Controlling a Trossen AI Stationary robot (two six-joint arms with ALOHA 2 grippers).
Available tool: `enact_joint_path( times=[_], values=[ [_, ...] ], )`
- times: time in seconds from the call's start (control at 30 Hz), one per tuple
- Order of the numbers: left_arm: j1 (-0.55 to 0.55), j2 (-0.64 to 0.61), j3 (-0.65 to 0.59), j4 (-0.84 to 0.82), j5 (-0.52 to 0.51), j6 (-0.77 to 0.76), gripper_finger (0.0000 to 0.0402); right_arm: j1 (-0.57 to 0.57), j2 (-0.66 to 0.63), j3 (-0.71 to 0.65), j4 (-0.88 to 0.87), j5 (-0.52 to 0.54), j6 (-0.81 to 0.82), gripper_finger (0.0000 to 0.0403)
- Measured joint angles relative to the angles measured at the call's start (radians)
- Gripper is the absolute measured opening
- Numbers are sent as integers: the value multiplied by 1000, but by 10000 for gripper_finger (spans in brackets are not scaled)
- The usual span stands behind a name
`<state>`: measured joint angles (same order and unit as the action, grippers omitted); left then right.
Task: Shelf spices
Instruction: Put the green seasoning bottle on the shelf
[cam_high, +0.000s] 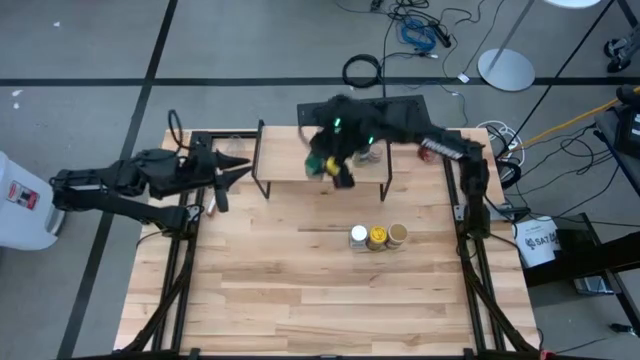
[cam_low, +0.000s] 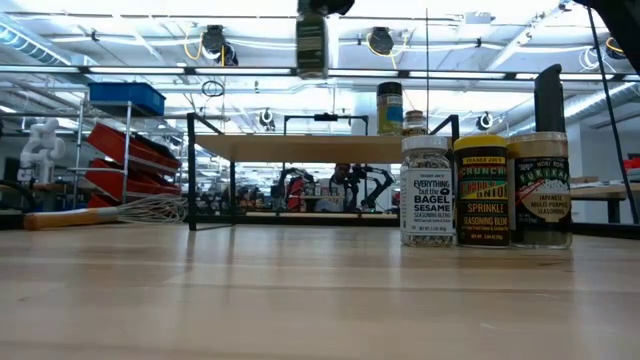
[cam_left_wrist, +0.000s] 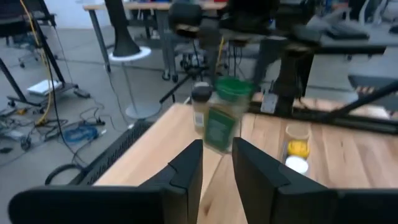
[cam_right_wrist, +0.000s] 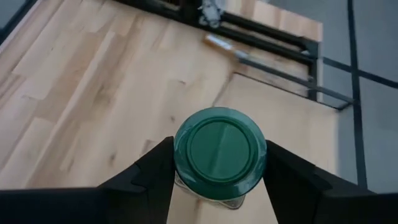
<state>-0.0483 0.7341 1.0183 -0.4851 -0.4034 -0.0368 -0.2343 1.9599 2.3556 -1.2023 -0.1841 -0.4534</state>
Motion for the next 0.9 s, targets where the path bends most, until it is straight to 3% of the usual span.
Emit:
enact_joint_path(
  times=[0.23, 0.5, 0.9],
  values=[
    [2, 9, 14, 11, 0, 26, 95, -196, -38, -18, -57, -180, -73, 199],
    [5, 37, 14, 105, 0, 102, 95, -287, -25, -37, -85, -311, -154, 198],
    [5, 76, 14, 217, 0, 175, 95, -335, -23, -187, -49, -315, -173, 198]
  ],
)
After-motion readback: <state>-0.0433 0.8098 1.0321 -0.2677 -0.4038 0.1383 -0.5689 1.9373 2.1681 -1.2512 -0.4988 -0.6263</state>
